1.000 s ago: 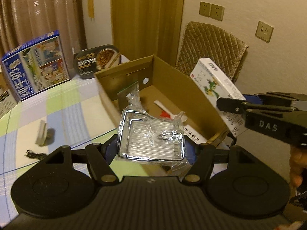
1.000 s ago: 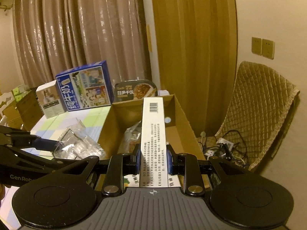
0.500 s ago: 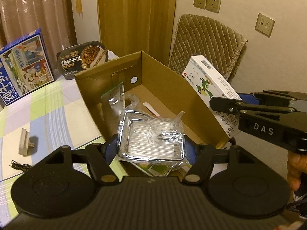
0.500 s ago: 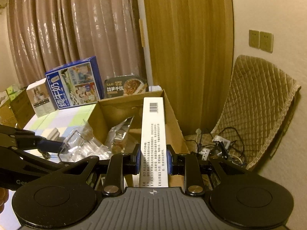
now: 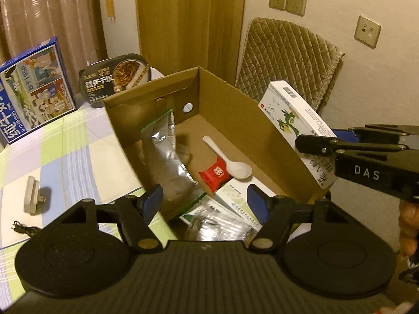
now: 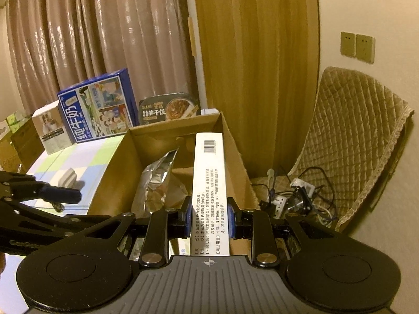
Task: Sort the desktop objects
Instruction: 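Open the left tool to drop the wire rack in while the right drops the white box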
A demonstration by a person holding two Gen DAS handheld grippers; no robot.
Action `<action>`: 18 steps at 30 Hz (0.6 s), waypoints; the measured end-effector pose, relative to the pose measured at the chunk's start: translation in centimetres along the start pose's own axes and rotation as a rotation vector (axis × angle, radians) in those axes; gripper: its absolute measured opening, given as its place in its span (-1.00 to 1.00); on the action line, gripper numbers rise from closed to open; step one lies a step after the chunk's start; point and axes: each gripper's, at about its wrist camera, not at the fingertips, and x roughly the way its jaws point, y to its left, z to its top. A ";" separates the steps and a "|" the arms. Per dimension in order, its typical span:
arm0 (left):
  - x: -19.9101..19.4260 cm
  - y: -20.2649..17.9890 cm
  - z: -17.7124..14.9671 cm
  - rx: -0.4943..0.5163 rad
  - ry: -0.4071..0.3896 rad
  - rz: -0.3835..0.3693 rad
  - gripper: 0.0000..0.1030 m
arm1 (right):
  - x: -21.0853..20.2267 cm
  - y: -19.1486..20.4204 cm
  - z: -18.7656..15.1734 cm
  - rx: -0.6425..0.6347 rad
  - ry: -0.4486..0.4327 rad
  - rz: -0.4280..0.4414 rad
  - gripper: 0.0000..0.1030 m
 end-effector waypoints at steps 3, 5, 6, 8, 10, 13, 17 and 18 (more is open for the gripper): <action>-0.6 0.6 -0.5 -0.008 -0.007 0.013 0.29 | 0.5 0.5 0.1 -0.002 0.003 0.013 -0.56; -1.1 1.1 -0.9 -0.018 -0.012 0.019 0.32 | 1.0 1.0 0.3 -0.002 0.002 0.024 -0.56; -1.2 1.3 -1.0 -0.025 -0.014 0.021 0.33 | 1.3 1.2 0.5 -0.002 0.002 0.033 -0.56; -1.5 1.8 -1.3 -0.036 -0.016 0.026 0.34 | 2.1 1.5 0.8 0.006 0.005 0.063 -0.56; -1.6 2.2 -1.6 -0.043 -0.014 0.031 0.34 | 2.9 1.7 1.0 0.019 0.013 0.069 -0.24; -1.7 2.8 -2.0 -0.055 -0.009 0.035 0.34 | 2.7 1.8 0.7 0.027 0.000 0.060 0.18; -2.1 3.5 -2.7 -0.069 -0.013 0.043 0.34 | 2.2 1.8 -0.6 0.019 0.025 0.056 0.18; -2.2 3.7 -2.8 -0.074 -0.013 0.044 0.34 | 2.0 1.8 -0.9 0.027 0.030 0.052 0.19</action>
